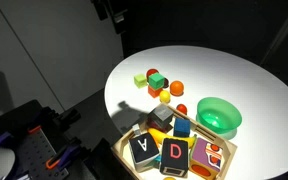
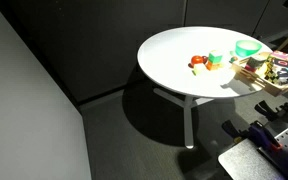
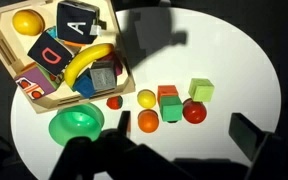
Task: Put the green block inside the wooden crate
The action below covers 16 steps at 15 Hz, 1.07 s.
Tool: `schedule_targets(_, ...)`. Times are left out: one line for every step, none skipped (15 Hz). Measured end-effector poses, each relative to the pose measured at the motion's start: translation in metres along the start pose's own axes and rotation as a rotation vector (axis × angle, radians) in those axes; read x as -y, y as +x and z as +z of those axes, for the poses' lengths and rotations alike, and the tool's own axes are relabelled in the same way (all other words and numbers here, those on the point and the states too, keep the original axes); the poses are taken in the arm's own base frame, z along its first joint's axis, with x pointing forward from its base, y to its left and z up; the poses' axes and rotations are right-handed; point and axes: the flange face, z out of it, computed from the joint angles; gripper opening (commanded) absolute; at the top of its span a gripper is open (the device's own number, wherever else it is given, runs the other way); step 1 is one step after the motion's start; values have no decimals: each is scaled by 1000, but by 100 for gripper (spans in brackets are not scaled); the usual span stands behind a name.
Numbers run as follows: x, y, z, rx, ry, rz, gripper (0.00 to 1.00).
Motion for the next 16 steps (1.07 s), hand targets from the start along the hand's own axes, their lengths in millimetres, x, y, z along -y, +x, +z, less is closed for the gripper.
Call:
schedule_targets(0, 0, -1, -1, 0, 0, 100)
schedule_targets(0, 0, -1, -2, 0, 0, 100)
schedule_targets(0, 1, -1, -2, 0, 0, 100)
schedule_targets(0, 1, -1, -2, 0, 0, 100)
schedule_targets(0, 1, -1, -2, 0, 0, 100)
schedule_targets(0, 0, -1, -1, 0, 0, 100)
schedule_targets(0, 1, 0, 1, -1, -1, 100)
schedule_targets(1, 1, 1, 4, -2, -2, 100)
schedule_targets(1, 2, 3, 8, -2, -2, 100)
schedule_targets(2, 3, 5, 12, 0, 0, 100)
schedule_targets(3, 5, 6, 16, 3, 2, 100)
schedule_targets(4, 8, 8, 20, 8, 4, 100)
schedule_targets(6, 12, 9, 24, 11, 5, 100)
schedule_targets(9, 18, 11, 28, 14, 5, 100)
schedule_targets(11, 24, 13, 32, 15, 3, 100)
schedule_targets(14, 30, 15, 38, 14, -1, 100)
